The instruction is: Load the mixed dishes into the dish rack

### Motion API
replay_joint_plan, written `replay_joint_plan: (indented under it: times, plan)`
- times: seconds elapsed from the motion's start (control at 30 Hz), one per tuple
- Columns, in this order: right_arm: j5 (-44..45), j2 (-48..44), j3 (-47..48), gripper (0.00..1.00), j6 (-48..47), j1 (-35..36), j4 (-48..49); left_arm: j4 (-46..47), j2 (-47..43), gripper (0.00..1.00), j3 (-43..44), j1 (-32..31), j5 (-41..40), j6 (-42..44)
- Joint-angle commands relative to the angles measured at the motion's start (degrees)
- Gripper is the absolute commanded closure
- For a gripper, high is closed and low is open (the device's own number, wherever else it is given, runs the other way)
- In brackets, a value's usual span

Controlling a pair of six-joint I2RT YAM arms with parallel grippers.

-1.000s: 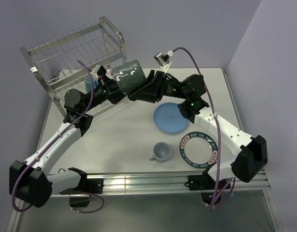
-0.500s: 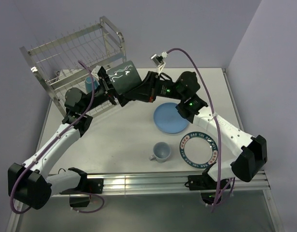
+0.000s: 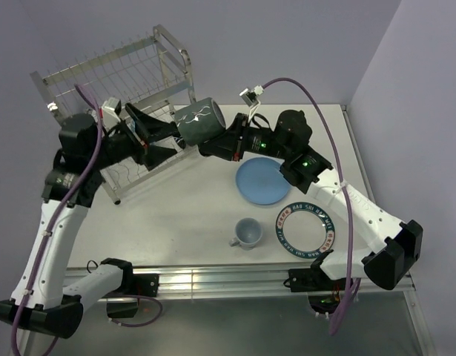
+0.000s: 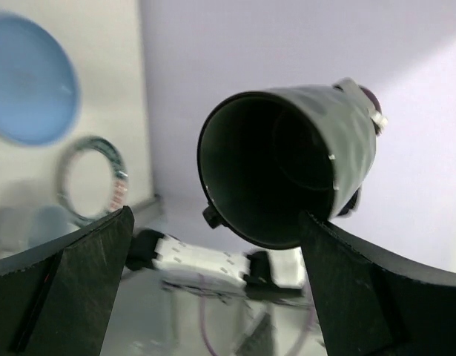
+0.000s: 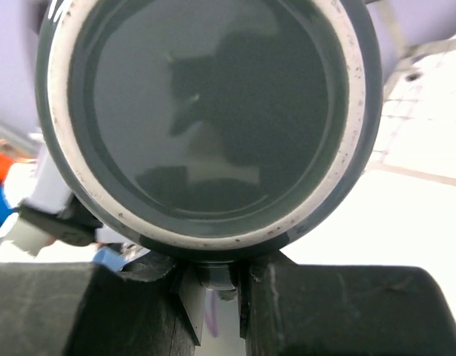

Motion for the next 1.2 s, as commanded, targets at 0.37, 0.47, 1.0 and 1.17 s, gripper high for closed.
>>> replay_joint_plan:
  times: [0.37, 0.47, 1.0, 1.17]
  plan:
    - [16.2, 7.6, -5.8, 1.00, -7.2, 8.5, 9.5, -34.9, -4.8, 0.01, 30.5, 0.1, -29.5, 38.0]
    - [16.0, 14.5, -3.4, 1.00, -3.9, 10.8, 16.4, -30.2, -5.8, 0.01, 30.9, 0.1, -27.9, 38.6]
    - [17.0, 53.0, 33.9, 1.00, -5.2, 14.7, 16.9, -27.7, -10.1, 0.01, 26.3, 0.1, -22.5, 38.4]
    - [18.5, 59.3, 39.2, 1.00, -7.5, 14.8, 15.0, -28.1, -11.6, 0.01, 25.0, 0.1, -21.9, 38.0]
